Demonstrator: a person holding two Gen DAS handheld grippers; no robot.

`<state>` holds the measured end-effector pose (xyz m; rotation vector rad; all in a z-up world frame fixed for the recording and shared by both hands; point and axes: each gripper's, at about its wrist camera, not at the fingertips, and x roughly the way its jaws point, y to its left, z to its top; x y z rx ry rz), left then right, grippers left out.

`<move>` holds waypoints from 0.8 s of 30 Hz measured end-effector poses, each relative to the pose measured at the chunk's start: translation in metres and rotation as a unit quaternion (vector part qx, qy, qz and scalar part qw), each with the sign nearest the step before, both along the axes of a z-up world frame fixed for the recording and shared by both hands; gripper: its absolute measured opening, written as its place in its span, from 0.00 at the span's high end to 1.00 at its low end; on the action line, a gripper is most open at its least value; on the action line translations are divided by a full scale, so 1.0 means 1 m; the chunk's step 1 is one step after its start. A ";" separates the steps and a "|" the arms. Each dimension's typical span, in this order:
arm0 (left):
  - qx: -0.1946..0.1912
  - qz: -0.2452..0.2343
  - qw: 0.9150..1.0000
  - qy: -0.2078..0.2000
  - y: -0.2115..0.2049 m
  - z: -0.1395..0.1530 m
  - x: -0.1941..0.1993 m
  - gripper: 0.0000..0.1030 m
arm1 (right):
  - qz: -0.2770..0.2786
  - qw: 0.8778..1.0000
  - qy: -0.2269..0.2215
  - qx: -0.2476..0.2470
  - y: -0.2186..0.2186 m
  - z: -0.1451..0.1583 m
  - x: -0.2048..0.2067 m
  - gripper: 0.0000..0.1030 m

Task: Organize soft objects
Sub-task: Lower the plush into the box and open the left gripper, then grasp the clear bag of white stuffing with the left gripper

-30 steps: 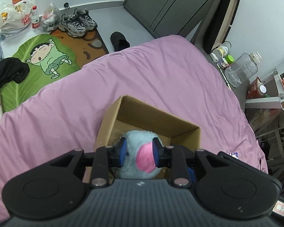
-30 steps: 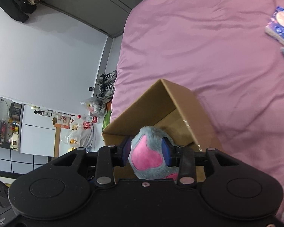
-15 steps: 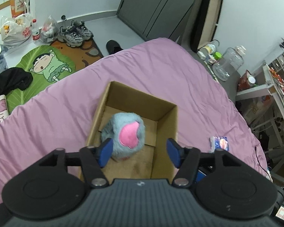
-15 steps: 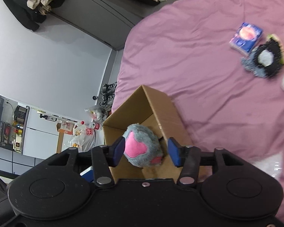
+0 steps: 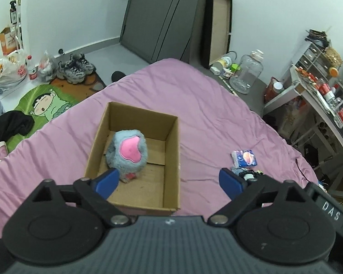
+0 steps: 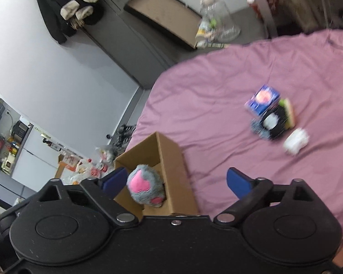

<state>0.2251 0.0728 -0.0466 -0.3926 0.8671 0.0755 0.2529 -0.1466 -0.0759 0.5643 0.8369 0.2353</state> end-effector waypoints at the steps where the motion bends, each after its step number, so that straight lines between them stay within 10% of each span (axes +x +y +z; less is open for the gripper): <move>1: -0.001 -0.001 1.000 -0.005 -0.004 0.001 -0.004 0.06 | -0.001 1.000 -0.007 -0.009 -0.005 0.003 -0.004 0.06; 10: 0.027 -0.007 0.998 -0.051 -0.038 0.015 -0.035 0.01 | 0.020 0.997 -0.026 -0.067 -0.042 0.019 -0.028 0.00; 24: 0.058 -0.033 0.998 -0.011 -0.083 0.008 -0.053 0.01 | 0.055 0.989 -0.026 -0.136 -0.078 0.025 -0.052 0.00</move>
